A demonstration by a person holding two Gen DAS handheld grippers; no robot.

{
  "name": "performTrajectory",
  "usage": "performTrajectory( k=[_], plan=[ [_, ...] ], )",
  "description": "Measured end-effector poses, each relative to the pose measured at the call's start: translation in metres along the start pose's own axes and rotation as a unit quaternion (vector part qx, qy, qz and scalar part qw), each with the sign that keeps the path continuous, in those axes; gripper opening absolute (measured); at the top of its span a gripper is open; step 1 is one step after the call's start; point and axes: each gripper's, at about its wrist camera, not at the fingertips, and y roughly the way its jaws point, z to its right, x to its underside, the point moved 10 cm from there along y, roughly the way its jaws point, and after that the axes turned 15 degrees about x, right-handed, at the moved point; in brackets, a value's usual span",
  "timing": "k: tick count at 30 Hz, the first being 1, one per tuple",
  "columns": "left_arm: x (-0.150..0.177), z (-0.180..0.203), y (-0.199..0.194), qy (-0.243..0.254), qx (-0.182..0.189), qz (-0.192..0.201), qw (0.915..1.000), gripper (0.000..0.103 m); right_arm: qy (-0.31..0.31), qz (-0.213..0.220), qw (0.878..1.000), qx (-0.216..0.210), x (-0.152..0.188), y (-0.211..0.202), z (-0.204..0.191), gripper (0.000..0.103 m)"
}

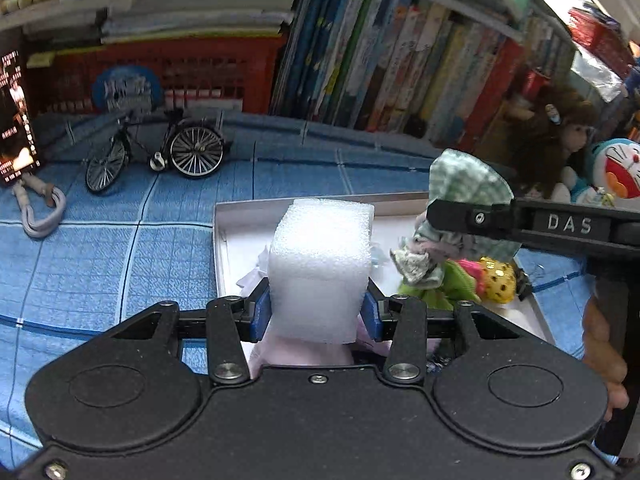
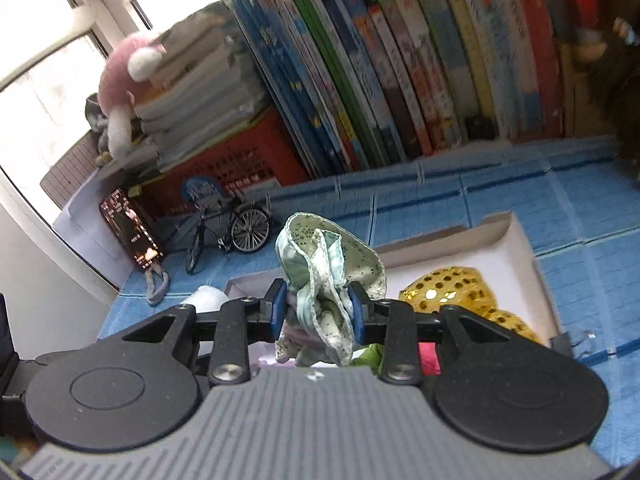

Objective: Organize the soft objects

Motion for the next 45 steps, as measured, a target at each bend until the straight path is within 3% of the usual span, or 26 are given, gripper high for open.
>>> performTrajectory(
  k=[15,18,19,22,26,33,39,45],
  plan=[
    [0.007,-0.019,0.033,-0.015,-0.003,-0.029,0.9995,0.044,-0.020,-0.047,0.998,0.033,0.020,0.040,0.005,0.038],
    [0.004,-0.017,0.028,-0.021,0.001,-0.025,0.9995,0.052,-0.022,-0.046,0.998,0.025,0.018,0.036,0.001,0.050],
    [0.003,-0.016,0.025,-0.021,0.000,-0.023,0.9995,0.054,-0.021,-0.043,0.999,0.025,0.017,0.033,0.000,0.061],
    [-0.002,-0.008,0.013,-0.009,-0.004,-0.009,0.9999,0.063,-0.019,-0.027,0.999,0.014,0.011,0.019,-0.001,0.066],
    [-0.004,0.007,-0.014,0.008,-0.002,0.020,0.9998,0.077,-0.025,0.009,1.000,0.009,0.003,-0.011,0.001,0.074],
    [0.005,0.041,-0.065,0.057,-0.006,0.069,0.9960,0.084,-0.068,0.113,0.991,0.020,0.003,-0.086,0.005,0.088],
    [0.030,0.074,-0.110,0.079,0.008,0.119,0.9898,0.092,-0.097,0.197,0.975,0.031,0.025,-0.148,0.008,0.097],
    [0.079,0.099,-0.147,0.094,0.025,0.167,0.9812,0.096,-0.111,0.275,0.954,0.038,0.069,-0.199,0.012,0.103]
  ],
)
